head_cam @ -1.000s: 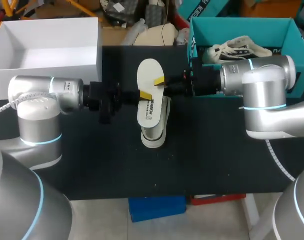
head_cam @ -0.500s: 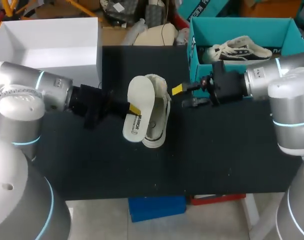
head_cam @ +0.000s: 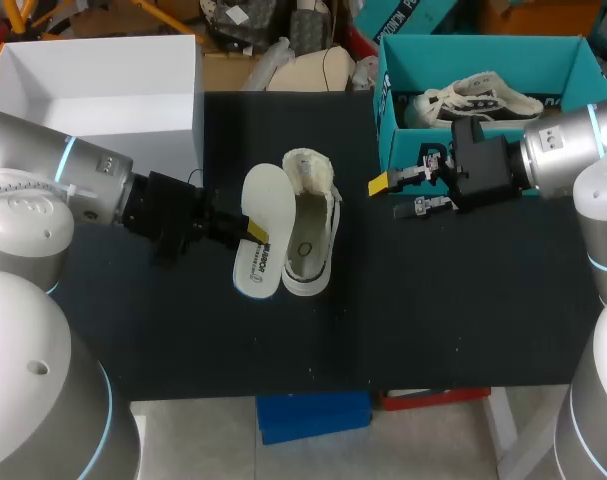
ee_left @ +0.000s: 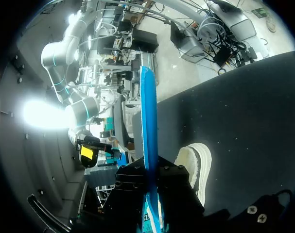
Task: Take the shoe out of the shoebox, open the shoe tongue, remove and reinsert the insole, then place the shoe into the shoebox
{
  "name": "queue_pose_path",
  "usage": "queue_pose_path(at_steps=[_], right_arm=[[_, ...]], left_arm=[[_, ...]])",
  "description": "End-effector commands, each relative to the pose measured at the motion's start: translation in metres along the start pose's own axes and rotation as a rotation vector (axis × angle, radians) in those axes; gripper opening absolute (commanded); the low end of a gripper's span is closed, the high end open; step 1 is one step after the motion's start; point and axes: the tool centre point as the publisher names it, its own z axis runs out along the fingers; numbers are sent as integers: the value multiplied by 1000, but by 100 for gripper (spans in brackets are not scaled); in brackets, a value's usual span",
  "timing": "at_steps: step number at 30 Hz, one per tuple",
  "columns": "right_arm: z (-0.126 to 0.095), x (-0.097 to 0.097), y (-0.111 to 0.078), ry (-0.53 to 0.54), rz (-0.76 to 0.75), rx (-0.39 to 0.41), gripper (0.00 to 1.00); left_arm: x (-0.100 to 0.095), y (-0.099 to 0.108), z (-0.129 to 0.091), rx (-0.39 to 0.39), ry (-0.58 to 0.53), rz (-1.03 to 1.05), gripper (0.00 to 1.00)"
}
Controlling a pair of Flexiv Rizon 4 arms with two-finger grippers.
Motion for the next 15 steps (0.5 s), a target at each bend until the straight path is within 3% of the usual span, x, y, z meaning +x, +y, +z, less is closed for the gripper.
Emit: queue_pose_path(at_steps=[1,4,7,15], right_arm=[[0,0,1,-2,1,2,100],[-2,-3,-1,-174,-30,18,100],[-12,-8,-13,-262,-30,1,100],[-46,-14,-53,-326,32,-95,100]], left_arm=[[-2,-1,0,-1,12,0,0],[-2,-1,0,-1,12,0,0],[5,-16,-2,65,21,-68,0],[12,-39,-1,161,98,-85,0]])
